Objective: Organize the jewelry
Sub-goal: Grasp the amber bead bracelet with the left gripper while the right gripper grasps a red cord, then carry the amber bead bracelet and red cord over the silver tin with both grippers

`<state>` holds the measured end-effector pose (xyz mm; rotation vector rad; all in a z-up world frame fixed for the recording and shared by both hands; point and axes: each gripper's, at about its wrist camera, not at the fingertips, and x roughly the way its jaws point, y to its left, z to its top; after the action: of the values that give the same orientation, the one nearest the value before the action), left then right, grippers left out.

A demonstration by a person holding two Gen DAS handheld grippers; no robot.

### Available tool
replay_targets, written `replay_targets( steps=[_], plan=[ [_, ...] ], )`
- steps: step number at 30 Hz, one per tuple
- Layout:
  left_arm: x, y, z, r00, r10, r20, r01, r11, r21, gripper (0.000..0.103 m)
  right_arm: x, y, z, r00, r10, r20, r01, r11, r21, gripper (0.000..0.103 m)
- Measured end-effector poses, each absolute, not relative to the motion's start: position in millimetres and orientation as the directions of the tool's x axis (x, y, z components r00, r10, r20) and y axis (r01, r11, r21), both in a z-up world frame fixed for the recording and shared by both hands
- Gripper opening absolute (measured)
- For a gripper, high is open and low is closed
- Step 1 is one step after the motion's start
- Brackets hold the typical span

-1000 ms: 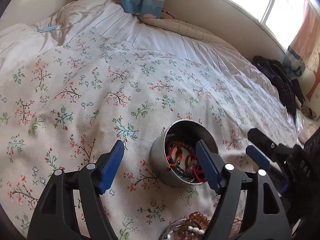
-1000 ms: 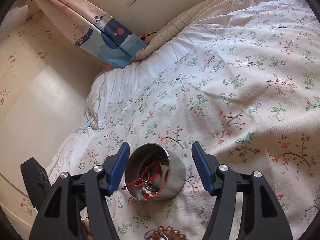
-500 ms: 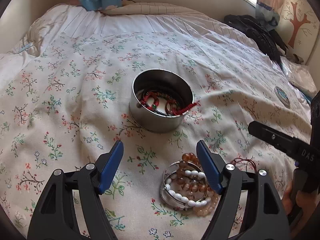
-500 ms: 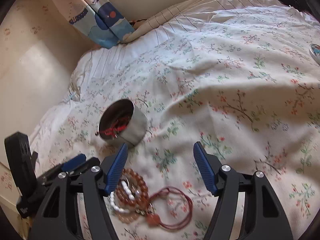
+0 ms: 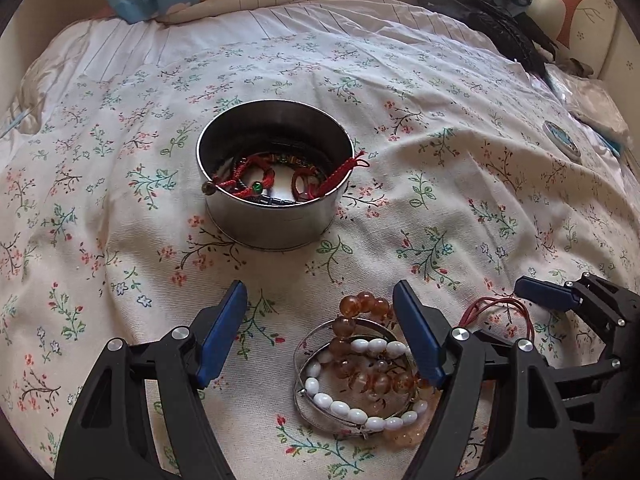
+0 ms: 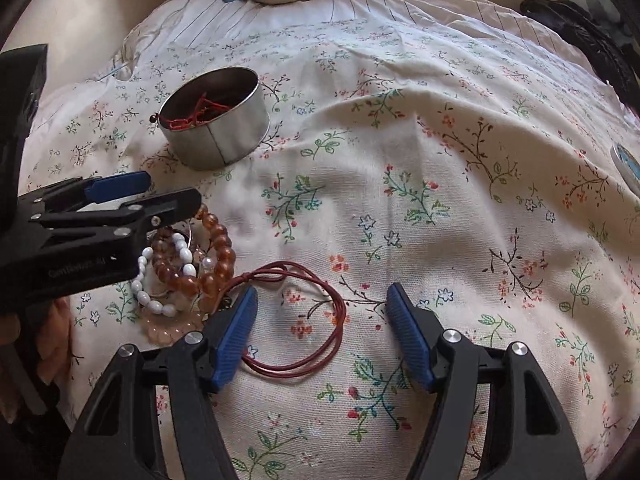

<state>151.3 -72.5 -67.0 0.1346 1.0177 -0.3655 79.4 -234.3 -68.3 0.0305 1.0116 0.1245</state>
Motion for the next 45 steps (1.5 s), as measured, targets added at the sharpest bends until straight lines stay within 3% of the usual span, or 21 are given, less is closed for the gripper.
replay_targets(
  steps=[2, 3, 4, 6, 7, 8, 15, 21, 27, 34, 38, 45],
  plan=[
    [151, -77, -71, 0.452, -0.241, -0.859, 0.385, 0.921, -0.056, 0.07, 78, -236, -69, 0.524, 0.129, -0.842, -0.093, 0.991, 0.094, 0.032],
    [150, -81, -74, 0.434, -0.244, -0.867, 0.404, 0.913, -0.054, 0.065, 79, -236, -69, 0.523, 0.145, -0.84, -0.101, 0.989, 0.108, 0.024],
    [147, -84, -76, 0.409, -0.253, -0.877, 0.429, 0.902, -0.06, 0.042, 79, -236, -69, 0.522, 0.152, -0.839, -0.105, 0.988, 0.114, 0.013],
    [141, -87, -73, 0.417, -0.257, -0.872, 0.459, 0.888, -0.042, 0.029, 79, -238, -67, 0.531, 0.159, -0.832, -0.101, 0.987, 0.124, 0.008],
    [139, -87, -70, 0.427, -0.257, -0.867, 0.469, 0.882, -0.03, 0.014, 79, -241, -66, 0.537, 0.177, -0.825, -0.095, 0.984, 0.149, 0.007],
    [137, -83, -67, 0.429, -0.267, -0.863, 0.467, 0.883, -0.04, 0.011, 79, -245, -64, 0.544, 0.209, -0.813, -0.086, 0.977, 0.194, 0.006],
    [143, -37, -46, 0.448, -0.382, -0.808, 0.335, 0.91, -0.244, 0.011, 76, -275, -49, 0.61, 0.499, -0.616, -0.077, 0.811, 0.58, 0.005],
    [149, -6, -38, 0.455, -0.521, -0.722, 0.269, 0.853, -0.447, 0.011, 81, -279, -45, 0.613, 0.652, -0.446, -0.112, 0.63, 0.768, 0.005],
    [144, -8, -28, 0.474, -0.569, -0.672, 0.304, 0.822, -0.482, 0.011, 79, -283, -36, 0.642, 0.699, -0.316, -0.154, 0.521, 0.839, 0.005],
    [139, -1, -17, 0.494, -0.619, -0.611, 0.324, 0.783, -0.532, 0.011, 76, -287, -31, 0.66, 0.706, -0.256, -0.187, 0.485, 0.854, 0.005],
    [134, 4, -5, 0.502, -0.685, -0.528, 0.366, 0.721, -0.589, 0.011, 76, -288, -30, 0.661, 0.723, -0.199, -0.208, 0.432, 0.878, 0.005],
    [135, -7, -9, 0.484, -0.633, -0.604, 0.367, 0.773, -0.517, 0.011, 79, -279, -27, 0.656, 0.723, -0.219, -0.21, 0.453, 0.866, 0.005]
  ],
)
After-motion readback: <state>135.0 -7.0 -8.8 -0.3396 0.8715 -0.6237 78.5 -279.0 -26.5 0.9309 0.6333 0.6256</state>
